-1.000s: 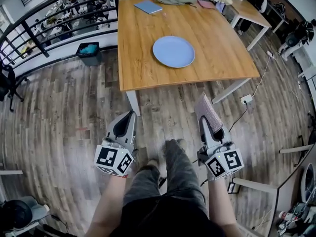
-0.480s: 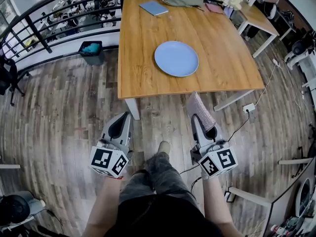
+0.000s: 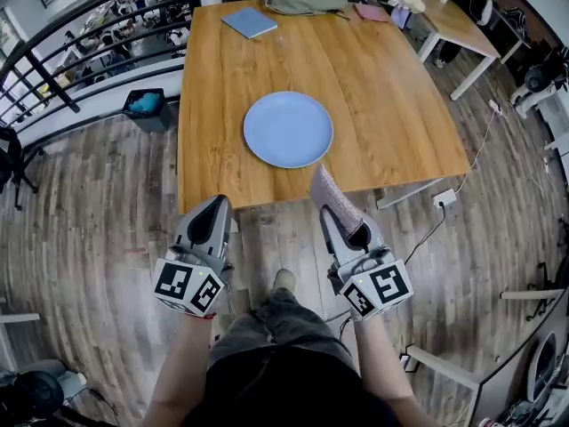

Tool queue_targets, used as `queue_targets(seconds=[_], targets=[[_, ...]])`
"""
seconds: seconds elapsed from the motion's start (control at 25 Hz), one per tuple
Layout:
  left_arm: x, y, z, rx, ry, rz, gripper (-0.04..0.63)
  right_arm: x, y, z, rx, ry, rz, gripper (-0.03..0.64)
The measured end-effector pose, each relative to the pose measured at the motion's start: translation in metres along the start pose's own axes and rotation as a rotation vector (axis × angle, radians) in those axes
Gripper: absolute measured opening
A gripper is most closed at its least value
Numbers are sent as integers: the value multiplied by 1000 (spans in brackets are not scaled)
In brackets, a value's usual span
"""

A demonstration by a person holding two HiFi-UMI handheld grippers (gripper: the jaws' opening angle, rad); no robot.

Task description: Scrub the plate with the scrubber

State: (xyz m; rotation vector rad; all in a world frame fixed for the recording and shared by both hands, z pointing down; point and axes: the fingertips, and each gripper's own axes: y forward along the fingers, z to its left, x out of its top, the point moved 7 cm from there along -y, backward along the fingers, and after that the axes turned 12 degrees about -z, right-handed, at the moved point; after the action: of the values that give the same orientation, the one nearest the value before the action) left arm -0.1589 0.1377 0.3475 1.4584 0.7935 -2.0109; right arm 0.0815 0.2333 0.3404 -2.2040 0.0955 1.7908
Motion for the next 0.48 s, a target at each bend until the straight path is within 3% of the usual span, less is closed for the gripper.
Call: queue_targets(seconds=[0.2,0.48], targets=[[-8,34,-8,12,13,27,-3,-1,18,-37,20,18,8,77],[-12,39,-5,54,41,72,-3,-9,32,-60,34,77,-4,77]])
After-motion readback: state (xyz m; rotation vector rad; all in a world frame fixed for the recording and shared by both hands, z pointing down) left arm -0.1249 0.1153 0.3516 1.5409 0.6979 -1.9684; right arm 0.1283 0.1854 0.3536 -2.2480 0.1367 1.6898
